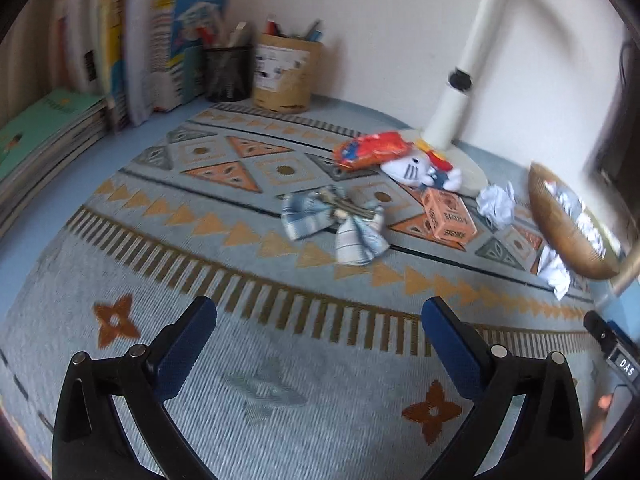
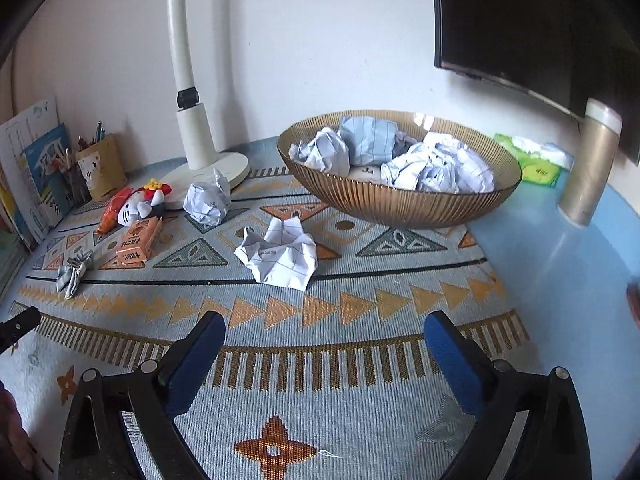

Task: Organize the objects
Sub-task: 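Move both open tools back toward the plaid cloth and paper balls, then grasp the plaid cloth with the left tool while the right tool grasps a grid-lined paper ball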

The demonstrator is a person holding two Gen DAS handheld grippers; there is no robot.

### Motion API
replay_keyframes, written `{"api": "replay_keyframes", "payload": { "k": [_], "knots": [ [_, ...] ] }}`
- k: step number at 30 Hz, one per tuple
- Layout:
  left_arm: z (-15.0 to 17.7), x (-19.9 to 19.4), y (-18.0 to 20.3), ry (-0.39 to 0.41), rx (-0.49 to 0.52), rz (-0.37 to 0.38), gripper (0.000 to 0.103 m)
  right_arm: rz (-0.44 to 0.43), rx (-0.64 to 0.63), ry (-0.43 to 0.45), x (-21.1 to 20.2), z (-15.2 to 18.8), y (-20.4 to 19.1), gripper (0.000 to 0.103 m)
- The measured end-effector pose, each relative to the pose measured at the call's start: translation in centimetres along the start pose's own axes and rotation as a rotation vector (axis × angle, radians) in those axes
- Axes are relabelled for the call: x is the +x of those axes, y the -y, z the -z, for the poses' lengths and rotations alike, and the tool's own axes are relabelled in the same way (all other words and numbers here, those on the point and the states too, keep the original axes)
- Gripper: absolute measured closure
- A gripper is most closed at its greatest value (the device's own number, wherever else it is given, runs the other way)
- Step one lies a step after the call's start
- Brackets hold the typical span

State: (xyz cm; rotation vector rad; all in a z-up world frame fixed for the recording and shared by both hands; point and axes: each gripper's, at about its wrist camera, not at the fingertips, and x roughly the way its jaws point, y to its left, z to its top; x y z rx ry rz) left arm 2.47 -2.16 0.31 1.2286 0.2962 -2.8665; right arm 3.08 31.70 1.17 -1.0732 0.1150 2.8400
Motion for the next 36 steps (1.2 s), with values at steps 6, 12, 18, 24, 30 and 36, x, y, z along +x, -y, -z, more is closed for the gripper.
{"api": "replay_keyframes", "payload": {
  "k": [6,12,18,24,30,36],
  "knots": [
    [-5.1,2.8,0.4,-0.085,-0.136,0.096,0.006,-0.158,0.156,-0.125,1.6,-2.5,1.1,0.003],
    [-5.7,6.7,1.3,-0.138,-0.187,0.055,0.018,-0.150,0.083,-0.178,4.9,-4.5,-0.5,0.015],
    [-6.3,7.8,2.4,-0.104,-0.118,0.008,0.018,-0.182,0.065,-0.184,7.8,-5.5,-2.0,0.021],
    [-6.7,9.0,3.8,-0.076,0.075,-0.089,0.043,-0.239,0.044,-0.163,8.7,-4.7,-2.9,0.047],
    [-6.2,7.5,2.9,-0.063,0.110,0.050,0.084,-0.253,0.004,-0.114,7.6,-4.6,-3.4,0.049],
    [-2.9,2.5,3.8,-0.030,0.134,0.185,0.084,-0.297,-0.044,-0.058,4.7,-3.5,-3.7,0.049]
  ]
}}
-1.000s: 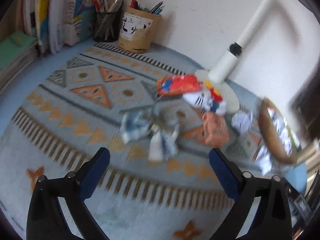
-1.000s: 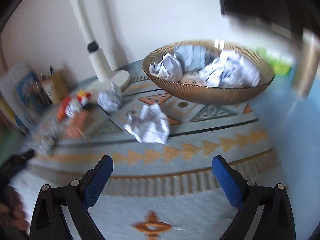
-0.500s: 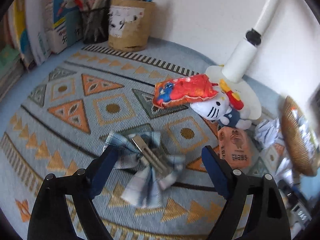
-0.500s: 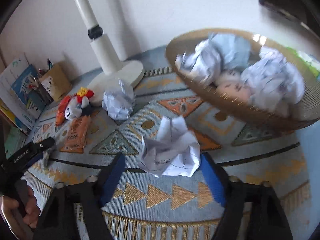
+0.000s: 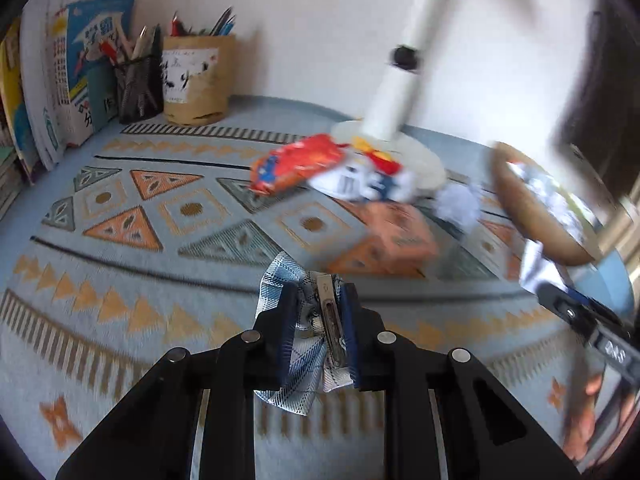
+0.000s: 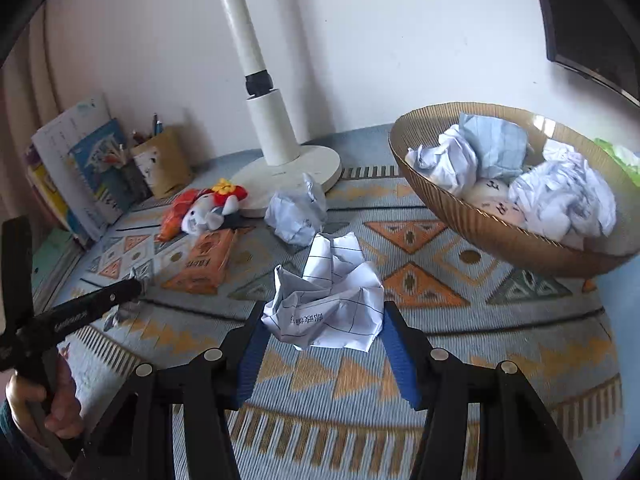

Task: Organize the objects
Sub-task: 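Grasp the plaid cloth with the left tool while the right tool grasps a grid-lined paper ball, then carry the cloth and paper ball over the amber bowl and open both tools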

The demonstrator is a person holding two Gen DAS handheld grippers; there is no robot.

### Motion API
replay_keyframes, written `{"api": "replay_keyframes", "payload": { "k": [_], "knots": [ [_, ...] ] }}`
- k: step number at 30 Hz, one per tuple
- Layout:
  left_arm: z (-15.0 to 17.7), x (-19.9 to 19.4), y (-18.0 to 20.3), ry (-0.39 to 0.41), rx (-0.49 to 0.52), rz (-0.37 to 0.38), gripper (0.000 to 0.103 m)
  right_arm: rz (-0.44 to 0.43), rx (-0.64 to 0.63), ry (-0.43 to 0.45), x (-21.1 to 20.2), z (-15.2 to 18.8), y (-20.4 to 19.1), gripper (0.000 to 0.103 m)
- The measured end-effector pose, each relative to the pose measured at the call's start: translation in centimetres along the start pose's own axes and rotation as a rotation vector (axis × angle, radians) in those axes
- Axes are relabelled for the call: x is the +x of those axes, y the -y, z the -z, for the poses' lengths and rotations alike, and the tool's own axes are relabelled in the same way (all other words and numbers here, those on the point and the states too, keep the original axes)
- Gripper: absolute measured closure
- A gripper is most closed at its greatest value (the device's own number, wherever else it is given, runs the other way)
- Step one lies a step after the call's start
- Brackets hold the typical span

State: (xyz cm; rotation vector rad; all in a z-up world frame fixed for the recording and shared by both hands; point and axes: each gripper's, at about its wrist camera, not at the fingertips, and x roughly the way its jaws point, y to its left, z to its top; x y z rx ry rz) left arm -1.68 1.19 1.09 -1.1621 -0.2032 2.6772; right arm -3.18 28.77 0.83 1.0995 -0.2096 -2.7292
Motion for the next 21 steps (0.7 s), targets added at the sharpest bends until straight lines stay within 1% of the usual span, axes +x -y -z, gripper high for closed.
{"api": "replay_keyframes", "payload": {
  "k": [3,5,6,7,8,9,10,11,12,13,14,16,19,20,21],
  "knots": [
    [2.0,-2.4,1.7,0.022,0.023,0.056,0.084,-0.032,0.014,-0.004,-1.8,1.1,0.3,0.049],
    [3.0,-3.0,2.2,0.022,0.020,0.083,0.084,-0.063,0.009,-0.019,-3.2,2.0,0.7,0.048],
    [3.3,-3.0,2.2,0.022,0.020,0.089,0.084,-0.107,-0.003,-0.041,-3.7,2.6,0.9,0.048],
    [3.8,-2.9,2.4,0.019,0.021,0.091,0.084,-0.132,-0.014,-0.047,-4.0,3.3,1.1,0.048],
    [4.1,-2.5,2.4,0.011,0.016,0.089,0.084,-0.130,-0.023,-0.048,-4.2,3.8,1.0,0.047],
    [4.2,-2.0,2.2,-0.007,0.010,0.077,0.084,-0.111,-0.031,-0.058,-4.1,4.4,0.9,0.047],
    [4.1,-1.8,2.2,-0.014,0.011,0.052,0.084,-0.093,-0.040,-0.076,-4.0,4.9,0.8,0.047],
    [4.0,-2.0,2.2,0.011,0.011,0.047,0.084,-0.079,-0.047,-0.091,-3.7,5.3,0.7,0.047],
    [4.0,-2.0,2.1,0.017,0.011,0.050,0.084,-0.063,-0.050,-0.116,-3.3,5.7,0.6,0.047],
    [4.0,-1.9,2.1,0.015,0.012,0.049,0.084,-0.057,-0.052,-0.130,-3.1,5.7,0.6,0.042],
    [4.0,-1.7,2.0,0.004,0.010,0.042,0.084,-0.056,-0.054,-0.138,-2.9,5.7,0.5,0.030],
    [4.0,-1.5,1.9,-0.002,0.010,0.036,0.084,-0.078,-0.039,-0.146,-2.4,5.7,0.8,0.022],
    [4.1,-1.4,2.1,-0.005,0.015,0.041,0.084,-0.080,-0.030,-0.152,-2.3,5.6,1.0,0.022],
    [4.1,-1.4,2.1,-0.009,0.017,0.036,0.084,-0.072,-0.031,-0.149,-2.3,5.6,0.9,0.024],
    [4.2,-1.5,2.0,-0.010,0.019,0.035,0.084,-0.063,-0.035,-0.147,-2.2,5.7,0.7,0.027]
  ]
}}
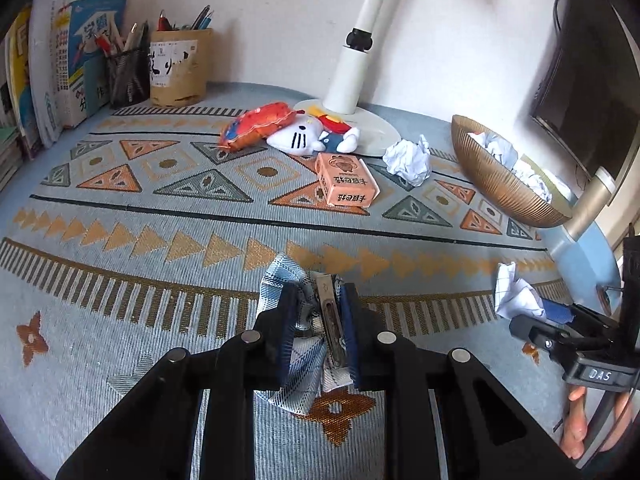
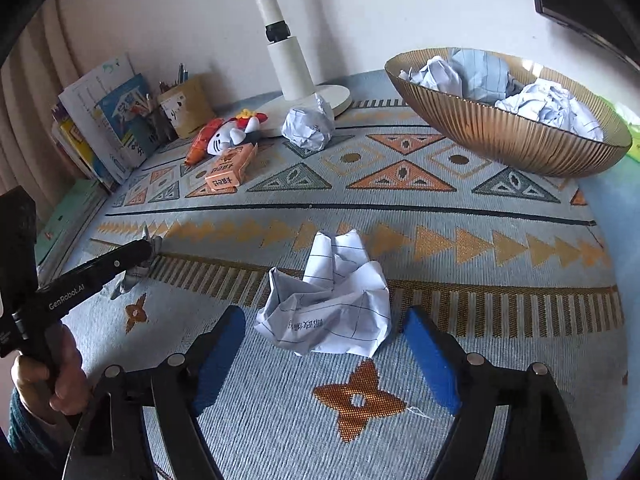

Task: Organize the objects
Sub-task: 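Carry the cloth and paper ball over the amber bowl and open both tools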

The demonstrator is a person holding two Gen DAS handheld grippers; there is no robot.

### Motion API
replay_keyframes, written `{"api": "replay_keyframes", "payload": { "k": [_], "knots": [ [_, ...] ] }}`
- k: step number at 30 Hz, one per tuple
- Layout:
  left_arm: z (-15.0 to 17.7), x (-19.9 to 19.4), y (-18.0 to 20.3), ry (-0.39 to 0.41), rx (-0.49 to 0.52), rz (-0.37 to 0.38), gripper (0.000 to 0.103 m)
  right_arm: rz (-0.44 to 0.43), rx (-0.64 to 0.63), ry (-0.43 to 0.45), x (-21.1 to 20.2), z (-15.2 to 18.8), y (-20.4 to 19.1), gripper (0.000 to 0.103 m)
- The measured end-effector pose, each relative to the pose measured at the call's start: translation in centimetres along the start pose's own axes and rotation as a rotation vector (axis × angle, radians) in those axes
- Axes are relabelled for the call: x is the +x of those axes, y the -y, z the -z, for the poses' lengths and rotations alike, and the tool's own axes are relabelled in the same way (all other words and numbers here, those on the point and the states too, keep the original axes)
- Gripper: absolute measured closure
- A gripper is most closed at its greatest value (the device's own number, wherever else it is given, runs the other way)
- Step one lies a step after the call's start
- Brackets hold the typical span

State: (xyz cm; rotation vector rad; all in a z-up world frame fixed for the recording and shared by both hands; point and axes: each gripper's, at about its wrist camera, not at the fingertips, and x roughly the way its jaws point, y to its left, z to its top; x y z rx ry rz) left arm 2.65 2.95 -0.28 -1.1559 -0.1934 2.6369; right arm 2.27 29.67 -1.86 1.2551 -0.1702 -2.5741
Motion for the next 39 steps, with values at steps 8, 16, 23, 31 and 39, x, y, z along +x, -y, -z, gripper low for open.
{"api": "replay_keyframes", "payload": {
  "k": [8,16,23,31,39],
  "knots": [
    [-1.6,-1.7,3.2,0.041,0.090,0.025,0.084,-0.011,0.017,0.073,-2.3,-0.4,0.1,0.050],
    [-10.0,-2.1,14.9,0.148,0.278,0.195,0.084,0.060,0.205,0.366,-13.2,-8.0,7.2,0.049],
    [-14.4,5.8,23.5,0.102,0.296,0.328,0.084,0.254,0.313,0.420,-13.7,-12.8,13.6,0.048],
    [-14.6,8.8,25.6,0.121,0.265,0.319,0.006,0.257,0.363,0.349,-10.3,-14.5,17.8,0.024],
    [-14.0,2.8,17.9,0.145,0.163,0.296,0.006,0.192,0.437,0.334,-11.0,-11.3,18.6,0.024]
  ]
}}
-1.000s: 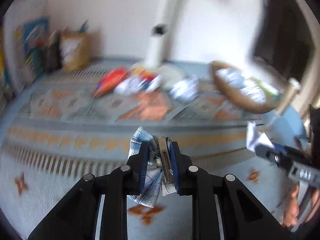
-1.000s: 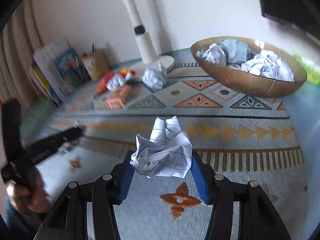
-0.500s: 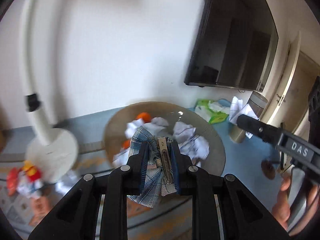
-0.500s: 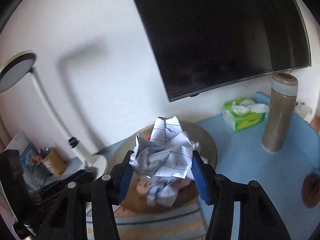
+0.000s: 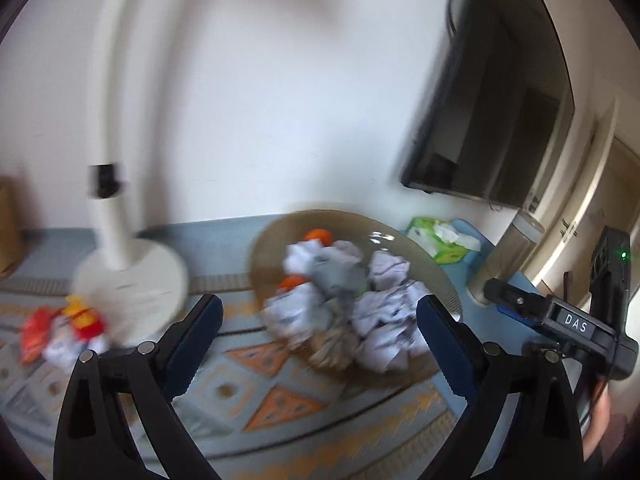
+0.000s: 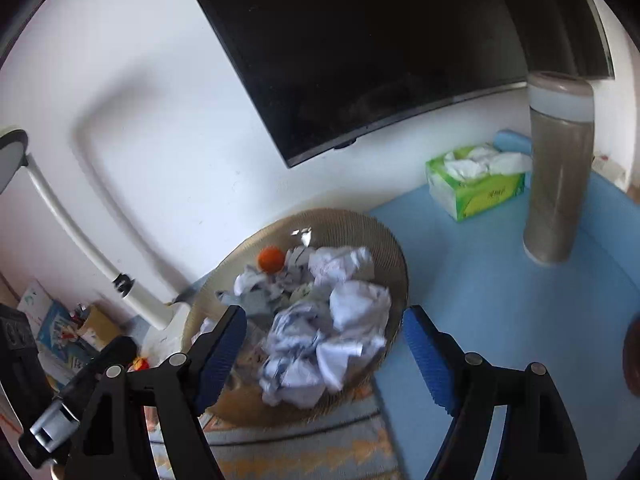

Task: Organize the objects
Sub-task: 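Carry the cloth and paper ball over the amber bowl and open both tools, then move both open tools back toward the lamp base and plush toy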

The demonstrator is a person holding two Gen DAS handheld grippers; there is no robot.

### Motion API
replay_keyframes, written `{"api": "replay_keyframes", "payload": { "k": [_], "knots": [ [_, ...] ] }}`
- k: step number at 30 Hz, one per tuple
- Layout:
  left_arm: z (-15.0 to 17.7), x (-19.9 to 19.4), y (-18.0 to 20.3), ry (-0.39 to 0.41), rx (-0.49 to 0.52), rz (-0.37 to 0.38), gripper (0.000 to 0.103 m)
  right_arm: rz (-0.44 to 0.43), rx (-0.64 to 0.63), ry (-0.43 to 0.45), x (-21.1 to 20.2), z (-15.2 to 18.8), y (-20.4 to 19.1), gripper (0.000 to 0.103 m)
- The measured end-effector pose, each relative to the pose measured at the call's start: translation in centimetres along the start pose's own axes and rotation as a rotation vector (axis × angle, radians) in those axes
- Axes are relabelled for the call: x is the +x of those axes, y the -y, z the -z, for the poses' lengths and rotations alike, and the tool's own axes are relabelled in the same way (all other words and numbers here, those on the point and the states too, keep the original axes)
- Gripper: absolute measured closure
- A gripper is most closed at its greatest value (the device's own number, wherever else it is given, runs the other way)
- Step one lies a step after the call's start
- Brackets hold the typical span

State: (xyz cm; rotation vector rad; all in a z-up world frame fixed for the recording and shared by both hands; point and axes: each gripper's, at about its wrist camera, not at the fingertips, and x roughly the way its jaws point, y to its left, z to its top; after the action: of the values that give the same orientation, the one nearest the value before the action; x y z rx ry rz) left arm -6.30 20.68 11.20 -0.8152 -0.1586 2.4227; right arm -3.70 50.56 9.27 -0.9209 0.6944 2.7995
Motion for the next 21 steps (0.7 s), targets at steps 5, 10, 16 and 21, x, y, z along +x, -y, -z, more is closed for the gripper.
{"api": "replay_keyframes", "payload": {
  "k": [5,10,16,21],
  "knots": [
    [0.8,-9.5,-4.8,0.100,-0.071,-0.077,0.005,-0.066,-0.067,0.017,-3.3,1.6,-3.7,0.024],
    [4.2,-16.0,-10.2,0.157,-0.157,-0.295,0.000,-0.158,-0.199,0.028,-5.8,5.5,-10.4,0.007],
    [11.5,-14.9,-17.0,0.030,-0.224,-0.494,0.001,-0.112,-0.355,-0.050,-2.1,14.2,-15.6,0.007],
    [14.3,-13.0,-18.9,-0.009,-0.258,-0.518,0.001,-0.075,-0.431,-0.082,1.2,18.6,-16.3,0.007]
  ]
}}
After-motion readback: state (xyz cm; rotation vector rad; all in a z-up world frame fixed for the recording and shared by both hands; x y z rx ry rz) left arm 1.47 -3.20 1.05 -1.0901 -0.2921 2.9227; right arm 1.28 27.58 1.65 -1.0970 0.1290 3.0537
